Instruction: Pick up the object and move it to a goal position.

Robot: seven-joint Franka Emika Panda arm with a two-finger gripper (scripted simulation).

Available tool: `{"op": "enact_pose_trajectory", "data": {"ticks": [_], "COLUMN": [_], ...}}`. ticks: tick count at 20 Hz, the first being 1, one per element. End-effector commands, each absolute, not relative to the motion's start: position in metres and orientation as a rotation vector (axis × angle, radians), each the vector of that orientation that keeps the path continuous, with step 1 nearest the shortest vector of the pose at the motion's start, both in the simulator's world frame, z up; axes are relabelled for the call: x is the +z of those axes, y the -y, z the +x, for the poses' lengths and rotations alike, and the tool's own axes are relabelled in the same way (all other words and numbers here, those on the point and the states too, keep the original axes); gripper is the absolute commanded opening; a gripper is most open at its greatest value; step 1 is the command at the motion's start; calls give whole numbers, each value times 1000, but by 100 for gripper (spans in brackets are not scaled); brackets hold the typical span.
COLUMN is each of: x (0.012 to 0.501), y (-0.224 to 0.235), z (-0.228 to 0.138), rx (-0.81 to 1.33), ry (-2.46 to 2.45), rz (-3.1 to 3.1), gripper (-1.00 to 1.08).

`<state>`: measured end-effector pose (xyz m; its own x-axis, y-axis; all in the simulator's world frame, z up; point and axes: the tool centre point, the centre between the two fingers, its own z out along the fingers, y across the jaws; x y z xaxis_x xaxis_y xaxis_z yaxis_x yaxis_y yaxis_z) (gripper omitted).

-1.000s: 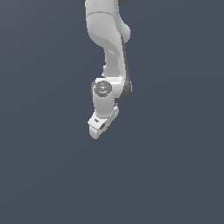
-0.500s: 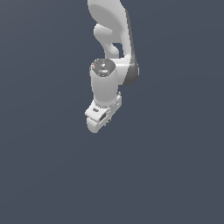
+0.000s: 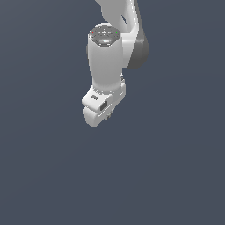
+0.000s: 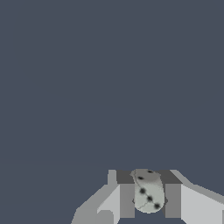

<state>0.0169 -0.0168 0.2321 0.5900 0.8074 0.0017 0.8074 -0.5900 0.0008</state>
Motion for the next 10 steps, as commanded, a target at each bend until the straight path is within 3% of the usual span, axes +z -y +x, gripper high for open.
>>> {"op": "enact_pose_trajectory", "data": {"ticks": [1, 10], "x": [245, 262], "y": [16, 15], "z": [20, 26], "rx": [-1, 0], "ry": [1421, 1420], "rz": [-2801, -2802], "gripper": [-100, -100]}}
